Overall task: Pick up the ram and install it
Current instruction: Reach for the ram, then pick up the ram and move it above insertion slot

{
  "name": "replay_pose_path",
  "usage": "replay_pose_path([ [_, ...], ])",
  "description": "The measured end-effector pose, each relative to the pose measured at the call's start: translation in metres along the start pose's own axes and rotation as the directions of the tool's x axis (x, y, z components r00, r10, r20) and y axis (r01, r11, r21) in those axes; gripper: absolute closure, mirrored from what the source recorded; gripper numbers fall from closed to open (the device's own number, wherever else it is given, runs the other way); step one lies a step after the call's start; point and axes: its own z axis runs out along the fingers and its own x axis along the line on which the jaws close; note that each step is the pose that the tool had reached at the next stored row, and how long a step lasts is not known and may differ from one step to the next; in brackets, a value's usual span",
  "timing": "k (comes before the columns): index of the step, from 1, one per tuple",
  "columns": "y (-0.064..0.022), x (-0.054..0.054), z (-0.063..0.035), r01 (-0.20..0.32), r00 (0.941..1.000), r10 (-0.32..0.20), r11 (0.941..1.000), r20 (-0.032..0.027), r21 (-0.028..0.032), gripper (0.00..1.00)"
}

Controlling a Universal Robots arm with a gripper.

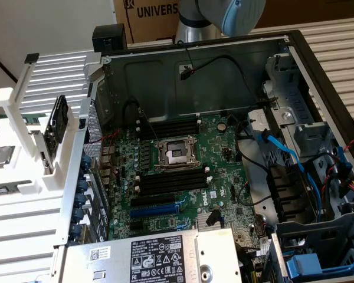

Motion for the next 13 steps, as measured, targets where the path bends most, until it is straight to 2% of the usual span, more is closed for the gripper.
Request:
replay_pose_path([
  [4, 0.0004, 0.018, 0.0019, 0.0, 1.0, 0.0, 1.0, -0.0001, -0.0013, 0.89],
  [5, 0.0006, 0.032, 0.0032, 0.0, 1.0, 0.0, 1.0, -0.0003, -0.0028, 0.89],
  [7, 0.0006, 0.041, 0.0042, 0.0, 1.0, 0.0, 1.0, -0.0002, -0.0037, 0.89],
  [8, 0.001, 0.057, 0.0056, 0.0, 1.0, 0.0, 1.0, -0.0004, -0.0059, 0.89],
  [13, 0.0011, 0.057, 0.0056, 0.0, 1.0, 0.0, 1.0, -0.0004, -0.006, 0.89],
])
